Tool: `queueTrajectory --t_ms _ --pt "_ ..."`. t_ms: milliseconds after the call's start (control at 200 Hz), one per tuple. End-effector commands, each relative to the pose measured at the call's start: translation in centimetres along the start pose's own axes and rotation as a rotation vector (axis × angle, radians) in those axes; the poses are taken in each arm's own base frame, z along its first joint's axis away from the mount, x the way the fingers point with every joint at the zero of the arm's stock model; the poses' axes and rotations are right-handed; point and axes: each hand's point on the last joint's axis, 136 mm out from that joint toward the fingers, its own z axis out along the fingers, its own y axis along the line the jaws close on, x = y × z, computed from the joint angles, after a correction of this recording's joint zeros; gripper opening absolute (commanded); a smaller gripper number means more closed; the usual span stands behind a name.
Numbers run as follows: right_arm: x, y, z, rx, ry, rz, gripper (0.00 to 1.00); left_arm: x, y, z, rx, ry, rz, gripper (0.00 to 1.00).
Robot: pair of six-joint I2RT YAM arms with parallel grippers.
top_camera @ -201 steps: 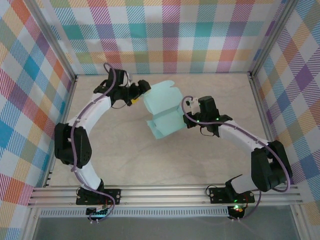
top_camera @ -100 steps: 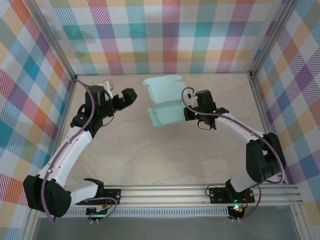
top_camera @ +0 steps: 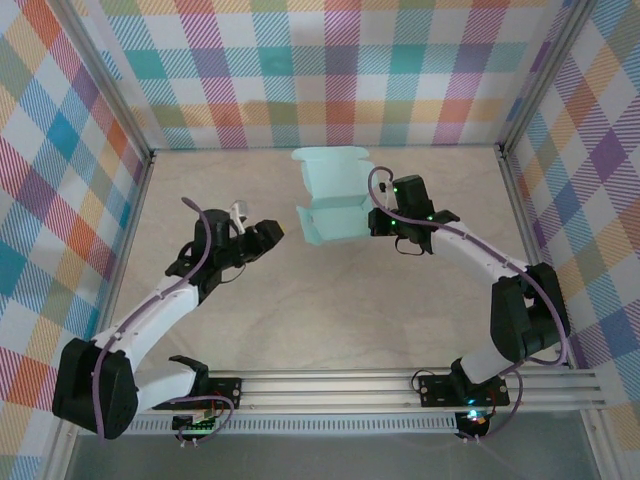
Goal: Fold the paper box
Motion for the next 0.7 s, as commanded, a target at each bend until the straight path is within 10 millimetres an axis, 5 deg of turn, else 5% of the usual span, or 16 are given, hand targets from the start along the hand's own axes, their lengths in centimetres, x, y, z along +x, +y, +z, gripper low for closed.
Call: queueTrajectory --t_ms 0,255,695 --pt "-0.8 0.6 -0.1 -0.032 -0.005 0.016 0.00 -0.5 -2.8 1.1 0.095 0.005 -0.001 0.50" --pt "-0.3 0.6 0.0 -0.033 0.010 0.017 0.00 -0.4 -5.8 3.0 0.202 0.040 -0.017 0.52" --pt "-0.2 0.5 -0.3 -0.027 0.011 0.002 0.00 1.8 -7.6 6.3 0.209 0.133 -0.008 0.34"
